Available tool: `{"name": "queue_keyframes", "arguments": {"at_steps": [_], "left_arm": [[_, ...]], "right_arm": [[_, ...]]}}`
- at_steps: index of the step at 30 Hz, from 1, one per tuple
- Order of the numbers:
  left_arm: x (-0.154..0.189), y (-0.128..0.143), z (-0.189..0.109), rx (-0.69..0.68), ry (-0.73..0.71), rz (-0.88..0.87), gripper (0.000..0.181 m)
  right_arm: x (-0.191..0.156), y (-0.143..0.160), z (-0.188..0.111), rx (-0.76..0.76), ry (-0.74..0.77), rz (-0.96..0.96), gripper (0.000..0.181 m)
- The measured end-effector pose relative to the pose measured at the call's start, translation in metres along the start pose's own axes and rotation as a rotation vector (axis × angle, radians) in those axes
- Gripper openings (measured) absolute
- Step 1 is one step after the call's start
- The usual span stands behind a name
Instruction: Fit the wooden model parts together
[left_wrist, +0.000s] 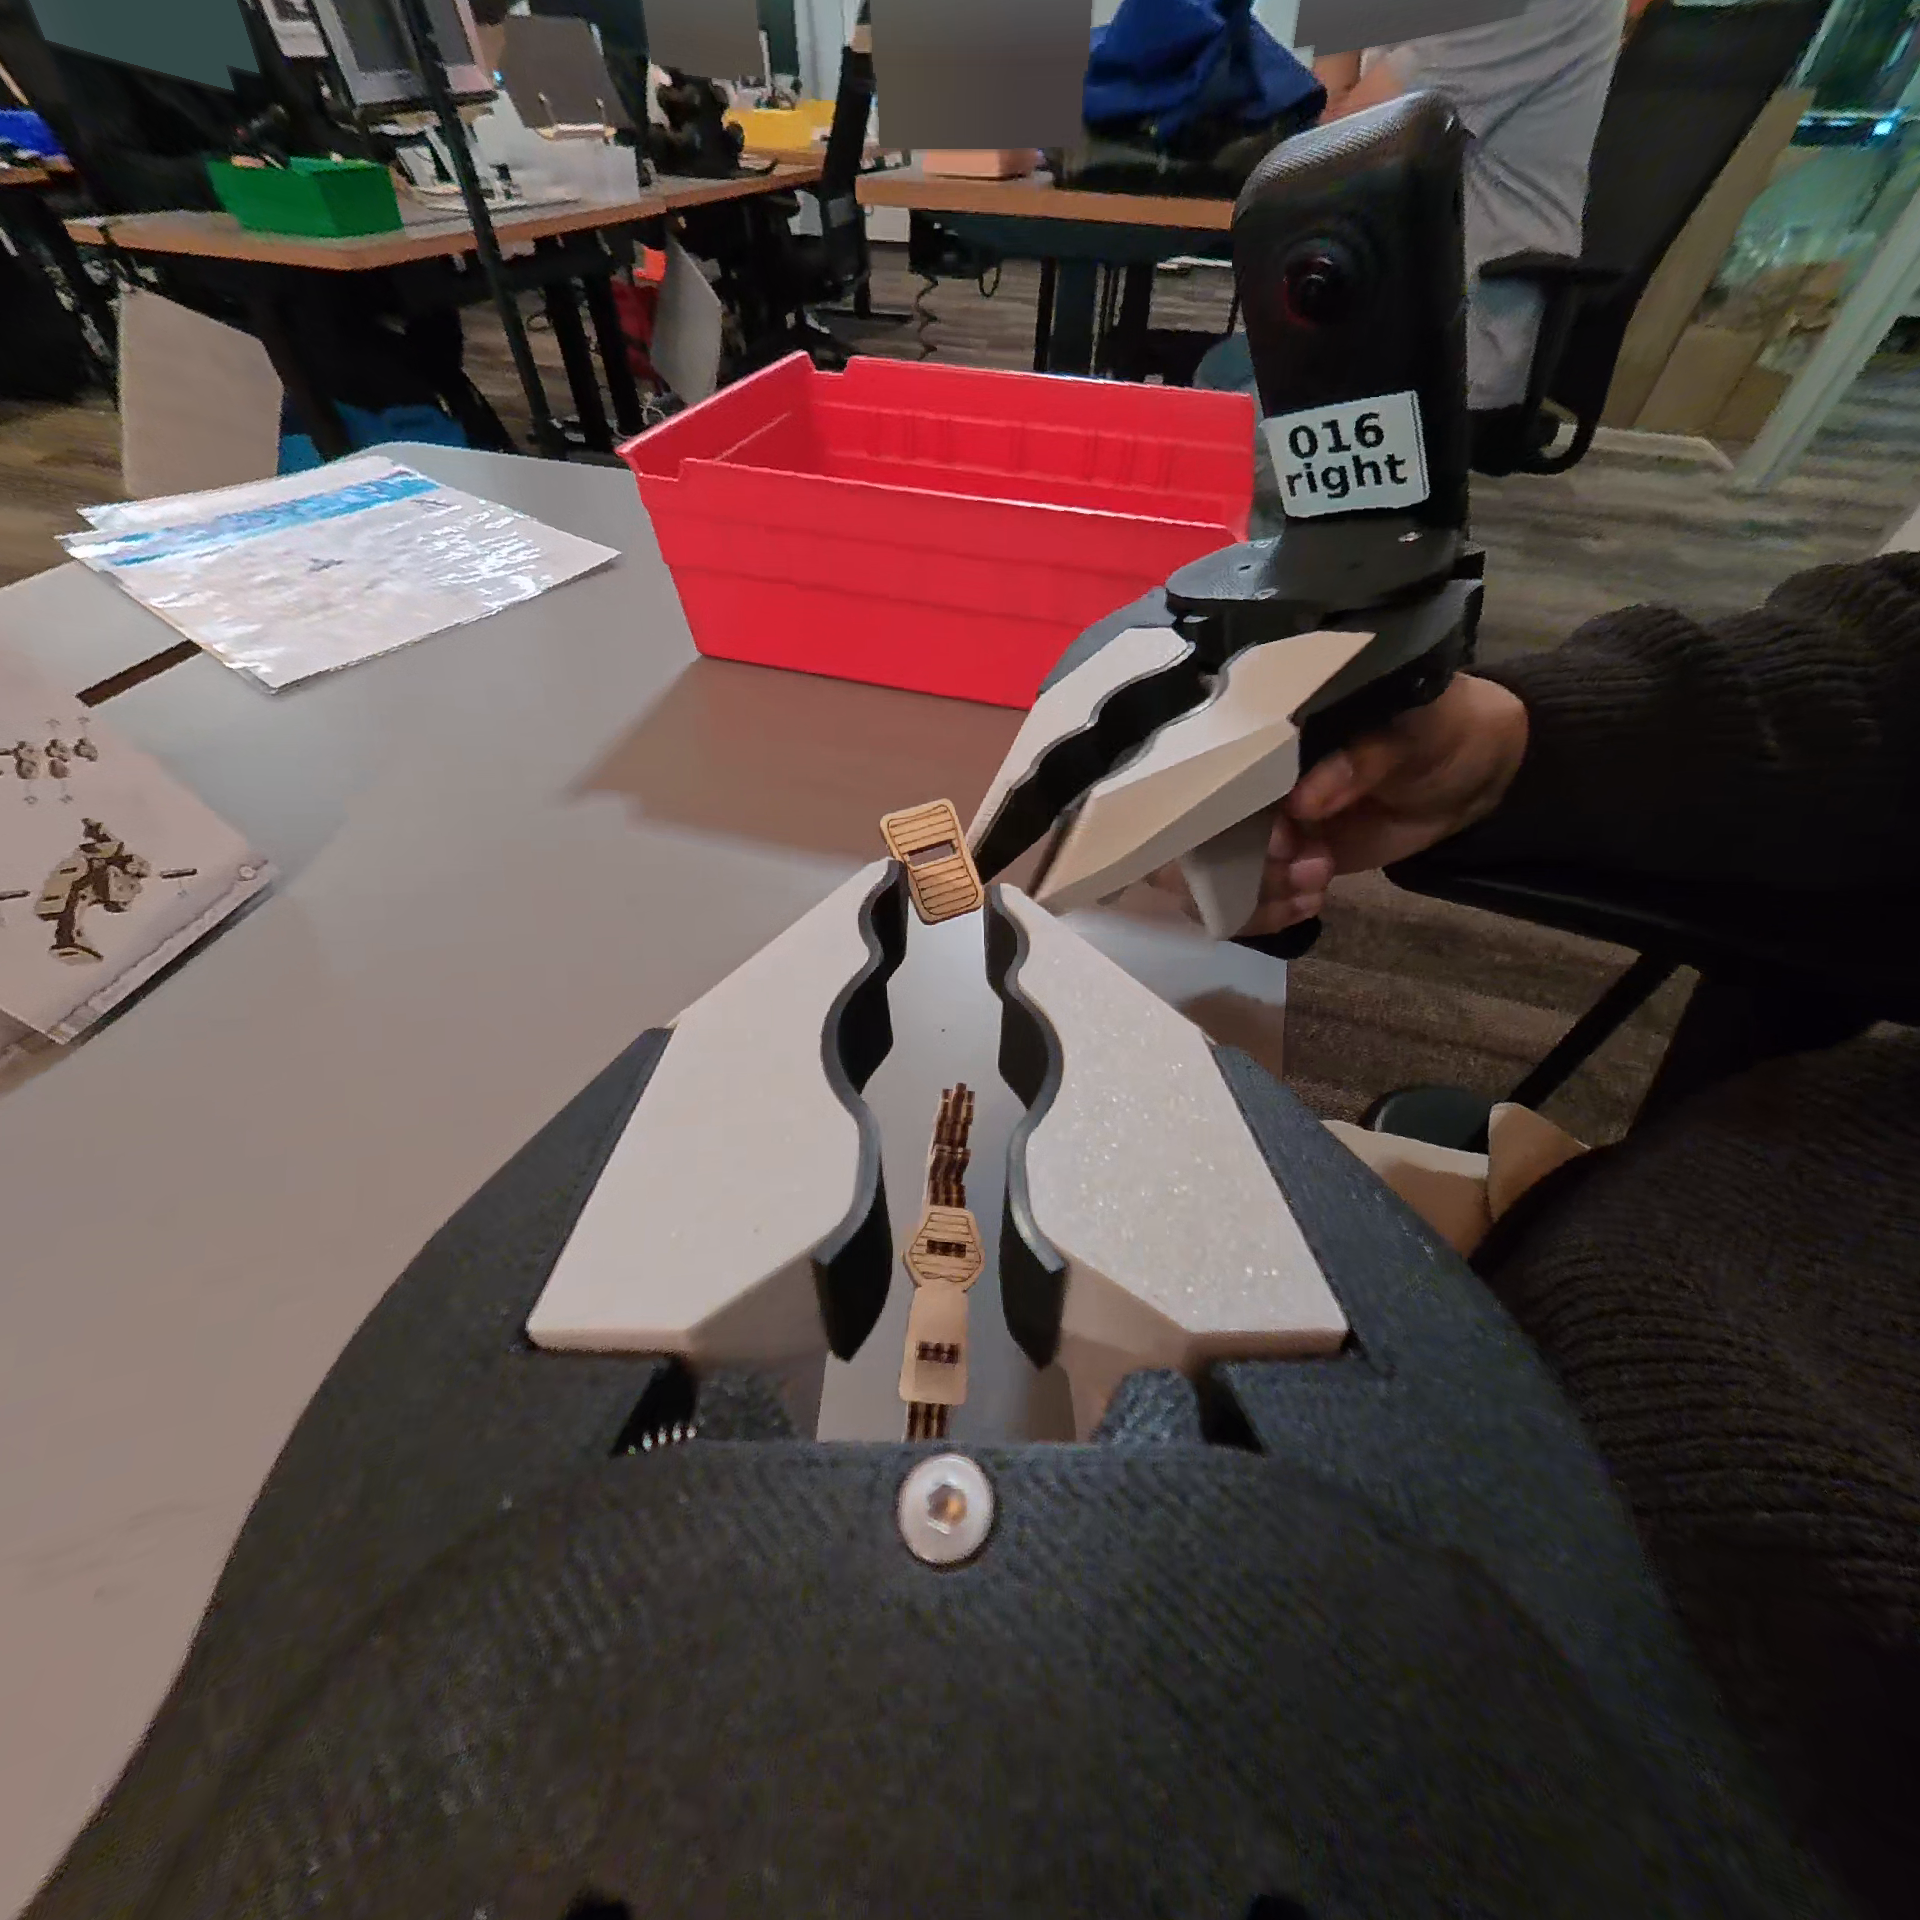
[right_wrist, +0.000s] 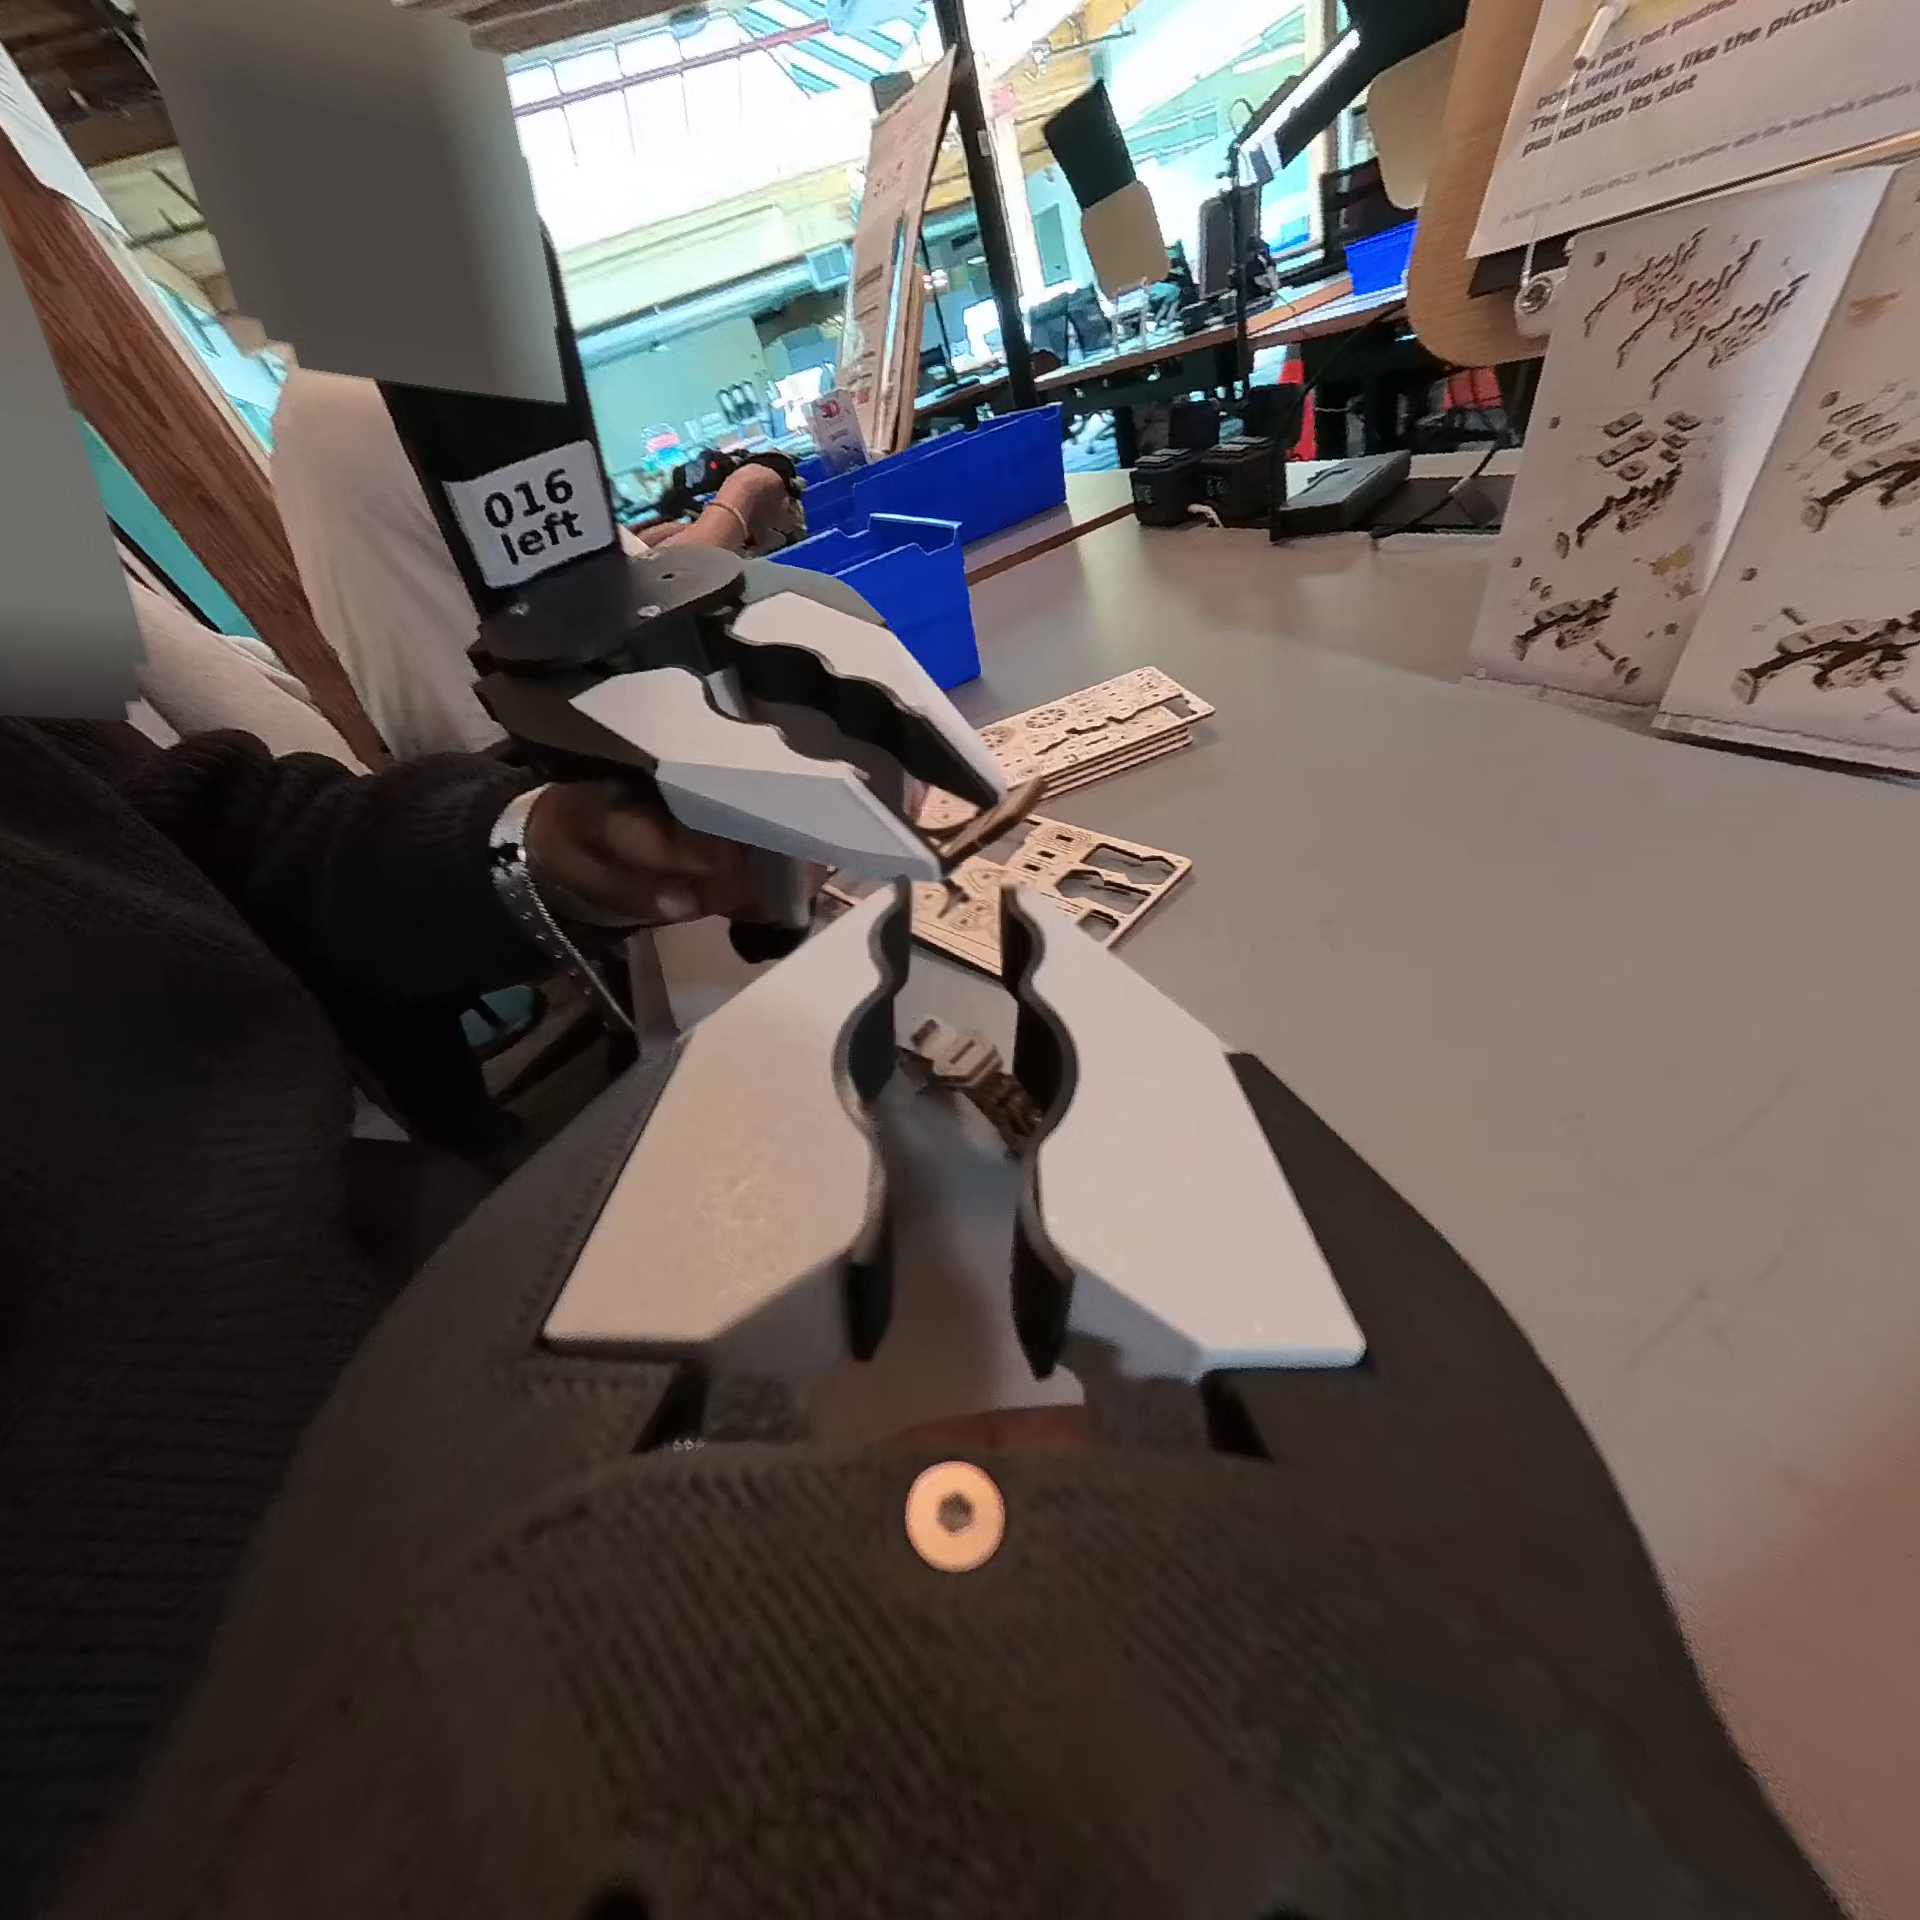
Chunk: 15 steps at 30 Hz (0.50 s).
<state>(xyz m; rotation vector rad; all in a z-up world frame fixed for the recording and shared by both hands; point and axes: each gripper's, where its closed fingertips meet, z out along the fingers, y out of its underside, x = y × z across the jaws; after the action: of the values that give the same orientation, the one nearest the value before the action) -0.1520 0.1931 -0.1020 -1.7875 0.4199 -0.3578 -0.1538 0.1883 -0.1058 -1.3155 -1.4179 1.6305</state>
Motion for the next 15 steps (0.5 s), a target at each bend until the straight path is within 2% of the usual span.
{"name": "queue_keyframes", "arguments": {"at_steps": [5,15], "left_arm": [[0.000,0.001,0.000,0.015,0.000,0.001,0.013],[0.001,0.001,0.002,0.025,-0.010,0.010,0.014]], "right_arm": [[-0.008,-0.002,0.001,0.013,-0.074,0.099,0.024],[-0.007,-0.013,-0.004,0.082,-0.120,0.203,0.022]]}}
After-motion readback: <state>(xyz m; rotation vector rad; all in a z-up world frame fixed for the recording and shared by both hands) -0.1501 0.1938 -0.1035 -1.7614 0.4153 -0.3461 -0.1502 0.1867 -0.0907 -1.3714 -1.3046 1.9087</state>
